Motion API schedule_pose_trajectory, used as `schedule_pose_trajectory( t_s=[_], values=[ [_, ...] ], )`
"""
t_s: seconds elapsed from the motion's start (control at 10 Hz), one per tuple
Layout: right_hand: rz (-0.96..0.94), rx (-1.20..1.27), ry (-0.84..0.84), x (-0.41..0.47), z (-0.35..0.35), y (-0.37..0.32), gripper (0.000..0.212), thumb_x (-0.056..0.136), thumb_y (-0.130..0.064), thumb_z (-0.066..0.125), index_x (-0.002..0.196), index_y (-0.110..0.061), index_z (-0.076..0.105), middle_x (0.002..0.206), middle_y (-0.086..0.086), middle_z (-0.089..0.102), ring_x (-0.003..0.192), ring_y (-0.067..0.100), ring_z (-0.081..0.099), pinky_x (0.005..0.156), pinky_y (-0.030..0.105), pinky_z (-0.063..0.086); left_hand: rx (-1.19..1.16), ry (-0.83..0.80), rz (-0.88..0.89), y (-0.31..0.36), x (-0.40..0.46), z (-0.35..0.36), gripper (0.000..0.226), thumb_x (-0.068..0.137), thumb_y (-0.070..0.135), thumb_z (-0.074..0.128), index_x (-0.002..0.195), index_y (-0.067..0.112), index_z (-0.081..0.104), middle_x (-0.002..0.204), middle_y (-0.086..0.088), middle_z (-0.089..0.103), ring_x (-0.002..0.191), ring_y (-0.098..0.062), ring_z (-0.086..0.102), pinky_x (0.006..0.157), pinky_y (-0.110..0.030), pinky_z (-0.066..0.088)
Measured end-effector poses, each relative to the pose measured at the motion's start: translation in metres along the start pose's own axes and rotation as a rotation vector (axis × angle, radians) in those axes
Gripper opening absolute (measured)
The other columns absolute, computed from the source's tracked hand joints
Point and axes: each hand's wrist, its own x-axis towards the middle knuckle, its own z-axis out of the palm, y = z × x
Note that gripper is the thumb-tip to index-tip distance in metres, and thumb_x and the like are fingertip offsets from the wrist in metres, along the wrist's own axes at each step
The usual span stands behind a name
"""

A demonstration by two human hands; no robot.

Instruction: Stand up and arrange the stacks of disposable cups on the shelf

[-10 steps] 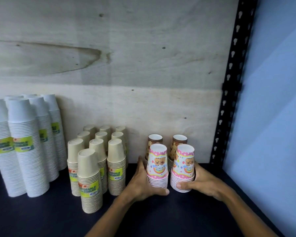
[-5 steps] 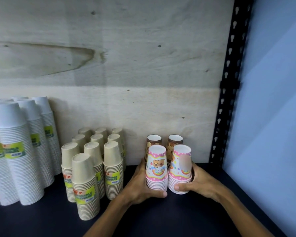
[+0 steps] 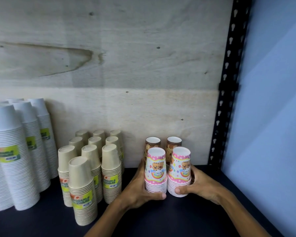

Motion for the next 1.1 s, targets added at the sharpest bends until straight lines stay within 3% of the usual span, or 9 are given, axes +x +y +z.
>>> schedule_pose_trajectory(
  t_s=[0.5,0.7,0.8,0.9,1.0,1.1],
  values=[
    [0.006,-0.007,-0.015,-0.002,0.001,-0.004,0.084,0.066,-0.016,0.092,0.134,-0.032,0.046,0.124,-0.011,0.069,0.115,0.007,0.065,0.099,0.027,0.051,-0.02,0.004,-0.05,0.001,0.001,0.0,0.131,0.053,0.041,0.095,0.151,0.038,0.009,0.145,0.016,0.045,0.131,-0.001,0.048,0.111,-0.035,0.043],
    [0.012,-0.003,0.02,-0.003,0.004,-0.003,0.088,0.062,-0.022,0.094,0.135,-0.033,0.046,0.122,-0.014,0.07,0.114,0.006,0.065,0.1,0.029,0.05,-0.003,0.025,-0.074,0.0,0.001,-0.001,0.128,0.048,0.041,0.097,0.148,0.039,0.018,0.142,0.013,0.049,0.128,-0.004,0.052,0.108,-0.036,0.045],
    [0.007,-0.01,0.011,-0.002,0.004,-0.002,0.096,0.058,-0.031,0.096,0.138,-0.033,0.044,0.127,-0.011,0.068,0.118,0.009,0.064,0.107,0.038,0.046,-0.002,0.032,-0.104,0.0,0.0,-0.001,0.125,0.045,0.038,0.099,0.144,0.04,0.023,0.138,0.011,0.054,0.125,-0.006,0.055,0.106,-0.038,0.047],
    [0.004,-0.004,-0.001,-0.003,0.005,-0.002,0.097,0.057,-0.031,0.097,0.138,-0.032,0.044,0.128,-0.01,0.067,0.119,0.01,0.063,0.109,0.041,0.045,0.0,0.024,-0.166,0.013,-0.004,-0.005,0.145,0.044,0.038,0.098,0.151,0.037,0.001,0.138,0.021,0.05,0.125,0.003,0.051,0.108,-0.023,0.042],
    [-0.003,0.035,0.012,-0.005,0.007,-0.005,0.096,0.056,-0.035,0.096,0.137,-0.032,0.045,0.125,-0.011,0.069,0.117,0.009,0.065,0.106,0.037,0.047,0.055,0.064,-0.213,0.029,-0.008,-0.015,0.151,0.049,0.035,0.097,0.155,0.023,-0.01,0.127,0.033,0.045,0.117,0.011,0.05,0.091,0.001,0.035],
    [-0.059,0.085,0.034,-0.008,0.008,-0.011,0.096,0.058,-0.042,0.093,0.14,-0.03,0.044,0.126,-0.015,0.067,0.118,0.005,0.063,0.096,0.024,0.052,0.098,0.097,-0.229,0.052,-0.012,-0.025,0.142,0.055,0.039,0.094,0.156,0.02,-0.004,0.145,0.019,0.042,0.126,0.003,0.045,0.097,-0.005,0.035]
  ],
)
